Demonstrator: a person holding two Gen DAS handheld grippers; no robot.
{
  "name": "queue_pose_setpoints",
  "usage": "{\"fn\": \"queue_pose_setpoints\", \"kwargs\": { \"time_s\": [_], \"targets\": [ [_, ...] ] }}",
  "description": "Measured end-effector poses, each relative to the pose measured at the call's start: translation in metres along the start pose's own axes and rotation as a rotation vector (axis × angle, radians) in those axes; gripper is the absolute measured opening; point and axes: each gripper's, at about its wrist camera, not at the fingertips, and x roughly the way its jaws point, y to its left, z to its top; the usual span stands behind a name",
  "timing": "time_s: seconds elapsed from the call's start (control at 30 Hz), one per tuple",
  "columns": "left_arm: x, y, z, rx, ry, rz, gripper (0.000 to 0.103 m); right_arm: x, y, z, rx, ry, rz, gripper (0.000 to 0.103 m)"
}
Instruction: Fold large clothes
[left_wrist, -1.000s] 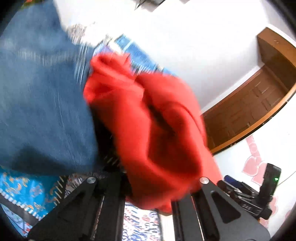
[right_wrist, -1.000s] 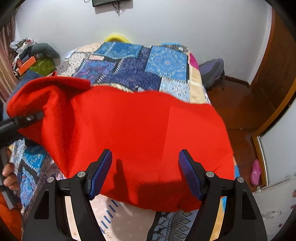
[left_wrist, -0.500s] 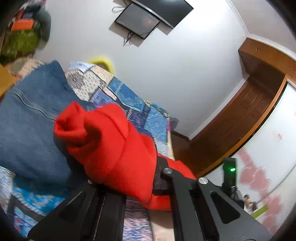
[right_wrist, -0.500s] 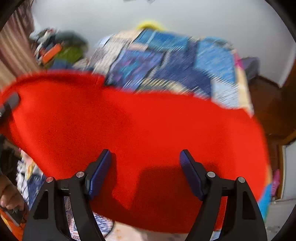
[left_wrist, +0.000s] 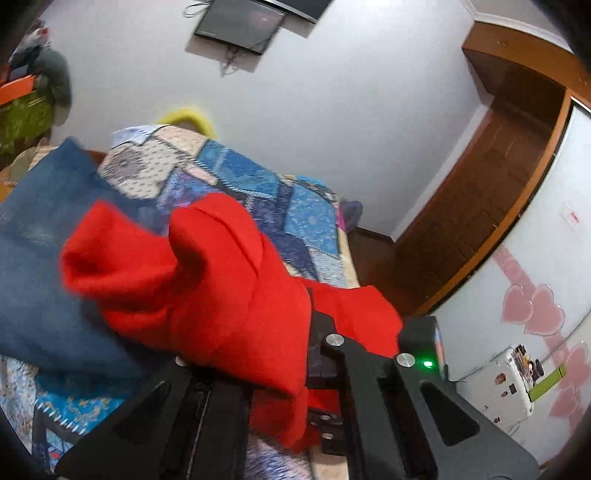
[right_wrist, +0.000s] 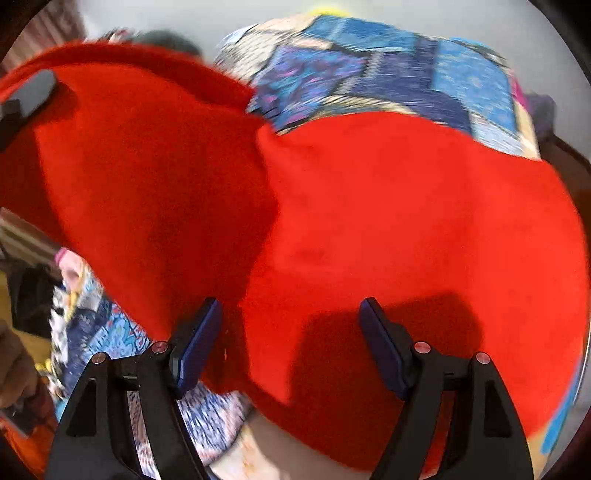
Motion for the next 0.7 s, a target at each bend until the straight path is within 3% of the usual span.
{"fn": "queue_pose_setpoints", "kwargs": {
  "time_s": [0.1,0.23,0.3,0.33,0.4,0.53,0.7],
  "targets": [
    [0.021,-0.038,0.010,0.062,0.016,-0.040,0.003,-0.039,-0.039,-0.016,0.076,-0.081,-0.022,0.074],
    [0.054,-0.101,0.005,0.155,0.066,-0.143,0.003,-0.088,-0.096,-0.036,0.196,-0.170,-0.142,0.074],
    [0.076,-0.130,-0.011,0.194,0.121,-0.212,0.003,-0.110,-0.119,-0.050,0.237,-0.207,-0.218,0.074],
    [0.095,-0.143,-0.027,0.218,0.188,-0.243,0.003,-0.122,-0.133,-0.059,0.267,-0.226,-0.255,0.074],
    [0.120,-0.155,-0.053,0.246,0.294,-0.247,0.003,-0.138,-0.157,-0.075,0.341,-0.242,-0.295,0.074],
    [0.171,-0.154,-0.116,0.290,0.516,-0.213,0.003,-0.151,-0.188,-0.095,0.473,-0.249,-0.280,0.074],
    [0.165,-0.152,-0.130,0.338,0.538,-0.196,0.005,-0.153,-0.187,-0.098,0.463,-0.253,-0.259,0.074]
  ]
}}
